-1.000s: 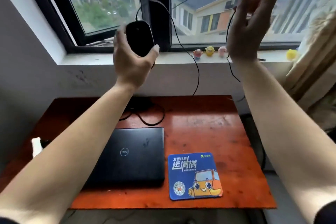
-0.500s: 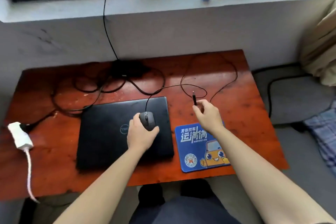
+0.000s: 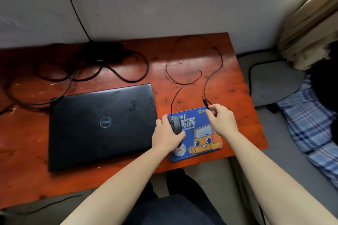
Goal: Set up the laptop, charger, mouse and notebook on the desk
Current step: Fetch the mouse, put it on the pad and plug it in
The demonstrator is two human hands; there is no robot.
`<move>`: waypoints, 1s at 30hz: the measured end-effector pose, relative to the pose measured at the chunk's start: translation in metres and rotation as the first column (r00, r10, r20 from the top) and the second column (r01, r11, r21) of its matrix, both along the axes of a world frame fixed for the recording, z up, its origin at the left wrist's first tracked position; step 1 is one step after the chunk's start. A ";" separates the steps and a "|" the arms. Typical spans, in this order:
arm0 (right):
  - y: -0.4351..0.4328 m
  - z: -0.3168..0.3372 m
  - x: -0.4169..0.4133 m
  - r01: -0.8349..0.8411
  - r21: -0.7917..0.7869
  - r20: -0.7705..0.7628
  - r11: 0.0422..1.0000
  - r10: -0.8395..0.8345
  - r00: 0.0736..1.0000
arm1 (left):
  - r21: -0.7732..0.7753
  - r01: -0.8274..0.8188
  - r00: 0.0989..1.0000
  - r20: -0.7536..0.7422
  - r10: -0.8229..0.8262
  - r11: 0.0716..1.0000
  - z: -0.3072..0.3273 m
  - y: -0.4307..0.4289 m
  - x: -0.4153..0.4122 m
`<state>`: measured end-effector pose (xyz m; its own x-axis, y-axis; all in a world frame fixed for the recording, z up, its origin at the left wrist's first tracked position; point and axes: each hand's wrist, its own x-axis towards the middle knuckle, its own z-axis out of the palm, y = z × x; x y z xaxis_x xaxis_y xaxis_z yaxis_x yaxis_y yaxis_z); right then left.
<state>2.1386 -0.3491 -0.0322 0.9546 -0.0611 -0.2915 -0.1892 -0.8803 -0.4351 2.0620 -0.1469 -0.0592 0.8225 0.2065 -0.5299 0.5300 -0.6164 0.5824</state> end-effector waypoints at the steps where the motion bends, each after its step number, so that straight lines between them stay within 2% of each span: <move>1: -0.005 0.000 0.000 0.003 -0.002 0.002 1.000 -0.003 1.000 | -0.003 0.003 1.000 -0.004 -0.003 1.000 -0.002 -0.006 0.002; 4: -0.034 -0.004 0.001 0.018 -0.016 -0.013 1.000 -0.018 1.000 | 0.022 0.016 1.000 -0.018 -0.016 1.000 -0.011 -0.037 0.011; 10: -0.077 -0.008 0.011 0.074 -0.002 -0.044 0.997 -0.074 0.996 | 0.209 0.035 0.997 -0.068 -0.022 0.977 -0.021 -0.066 0.011; 14: -0.090 -0.005 0.032 0.153 0.037 -0.058 0.988 -0.151 0.987 | 0.344 0.177 0.984 -0.089 -0.156 0.922 -0.020 -0.060 0.006; 16: -0.087 0.003 0.043 0.188 0.073 -0.035 0.980 -0.185 0.982 | 0.316 0.252 0.966 -0.141 -0.217 0.915 -0.014 -0.051 0.010; 18: -0.080 0.012 0.056 0.214 0.119 -0.003 0.969 -0.216 0.976 | 0.204 0.270 0.955 -0.181 -0.235 0.941 -0.006 -0.038 0.016; 20: -0.065 0.025 0.068 0.216 0.193 0.053 0.957 -0.230 0.972 | 0.175 0.239 0.966 -0.141 -0.216 0.955 0.008 -0.017 0.019; 24: -0.015 0.047 0.092 0.157 0.321 0.171 0.934 -0.221 0.960 | 0.273 0.130 0.991 -0.045 -0.123 0.953 0.035 0.042 0.012; 27: 0.046 0.070 0.107 0.017 0.393 0.272 0.919 -0.133 0.953 | 0.350 0.013 1.000 -0.029 -0.003 0.936 0.056 0.100 -0.005; 30: 0.114 0.097 0.109 -0.189 0.368 0.430 0.911 0.013 0.903 | 0.392 -0.123 0.991 0.004 0.132 0.912 0.076 0.162 -0.023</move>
